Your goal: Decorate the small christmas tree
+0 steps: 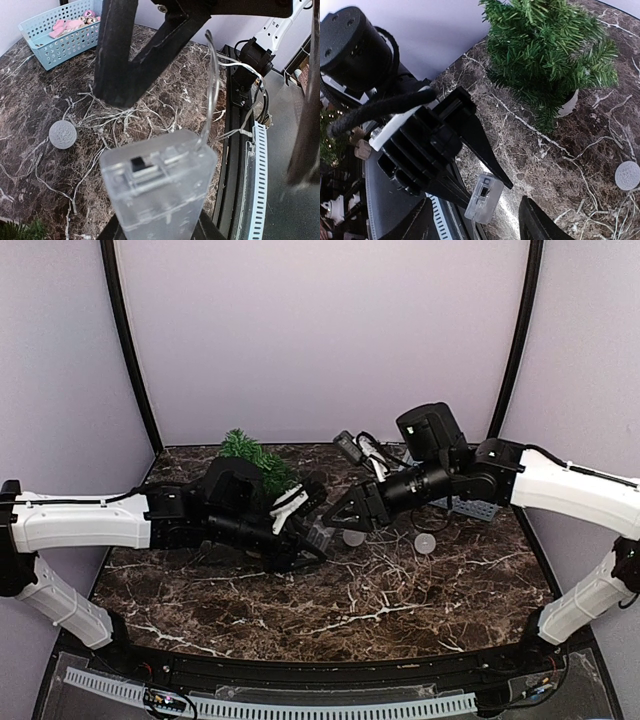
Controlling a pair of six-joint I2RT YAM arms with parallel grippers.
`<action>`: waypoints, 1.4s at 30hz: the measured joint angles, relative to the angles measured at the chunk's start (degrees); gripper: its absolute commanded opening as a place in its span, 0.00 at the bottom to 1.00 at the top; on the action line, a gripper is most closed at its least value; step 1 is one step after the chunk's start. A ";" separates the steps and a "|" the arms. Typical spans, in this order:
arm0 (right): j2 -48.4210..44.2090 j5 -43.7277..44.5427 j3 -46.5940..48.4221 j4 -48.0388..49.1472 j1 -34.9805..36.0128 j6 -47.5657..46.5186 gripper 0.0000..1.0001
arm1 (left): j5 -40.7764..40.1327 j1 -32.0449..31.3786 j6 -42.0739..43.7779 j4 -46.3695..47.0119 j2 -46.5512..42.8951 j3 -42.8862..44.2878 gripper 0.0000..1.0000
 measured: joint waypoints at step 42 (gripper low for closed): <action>4.96 8.85 -11.85 18.10 -4.48 14.36 0.09 | -28.33 2.75 -8.24 -10.32 -14.91 1.51 0.97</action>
